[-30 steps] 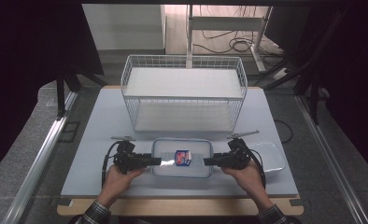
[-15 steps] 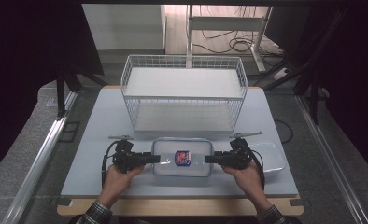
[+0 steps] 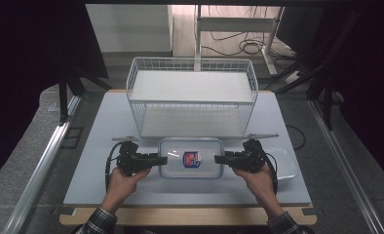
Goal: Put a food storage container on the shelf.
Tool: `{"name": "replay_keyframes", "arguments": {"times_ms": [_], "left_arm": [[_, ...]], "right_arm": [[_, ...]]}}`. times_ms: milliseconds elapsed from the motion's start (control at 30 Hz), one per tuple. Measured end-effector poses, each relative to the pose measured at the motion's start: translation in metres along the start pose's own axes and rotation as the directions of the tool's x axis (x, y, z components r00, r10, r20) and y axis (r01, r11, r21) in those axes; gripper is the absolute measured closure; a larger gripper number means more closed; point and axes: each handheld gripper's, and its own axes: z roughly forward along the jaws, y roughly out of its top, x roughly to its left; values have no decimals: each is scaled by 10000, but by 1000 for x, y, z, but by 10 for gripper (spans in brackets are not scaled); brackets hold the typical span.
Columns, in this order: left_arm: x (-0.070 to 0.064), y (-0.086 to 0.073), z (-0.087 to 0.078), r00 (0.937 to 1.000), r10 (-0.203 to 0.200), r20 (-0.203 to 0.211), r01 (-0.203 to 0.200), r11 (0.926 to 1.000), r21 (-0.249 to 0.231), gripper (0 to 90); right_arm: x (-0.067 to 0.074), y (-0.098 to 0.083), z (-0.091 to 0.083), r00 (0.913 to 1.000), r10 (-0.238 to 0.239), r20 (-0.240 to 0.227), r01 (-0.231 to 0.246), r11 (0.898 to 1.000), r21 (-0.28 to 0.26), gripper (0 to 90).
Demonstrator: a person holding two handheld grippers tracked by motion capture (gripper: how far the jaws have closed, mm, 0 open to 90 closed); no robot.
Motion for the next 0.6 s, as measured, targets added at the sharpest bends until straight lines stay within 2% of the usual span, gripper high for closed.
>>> {"name": "replay_keyframes", "arguments": {"times_ms": [233,333,500,533,600], "left_arm": [[-3,10,-7,9999,102,-28,-103,9998,-178,520],[-5,16,-11,9998,182,-29,-183,9994,-294,521],[-13,35,-21,9987,482,-191,-492,9974,-528,521],[-13,35,-21,9987,482,-191,-492,9974,-528,521],[-17,46,-26,9974,660,-274,-674,9961,-565,521]], "right_arm": [[4,9,-2,9999,-118,-26,118,9998,-173,501],[9,19,-4,9995,-307,-15,307,9988,-370,501],[13,32,-8,9990,-436,-70,432,9977,-527,501],[13,32,-8,9990,-436,-70,432,9977,-527,501],[16,40,-11,9988,-490,-93,483,9968,-645,501]]}}
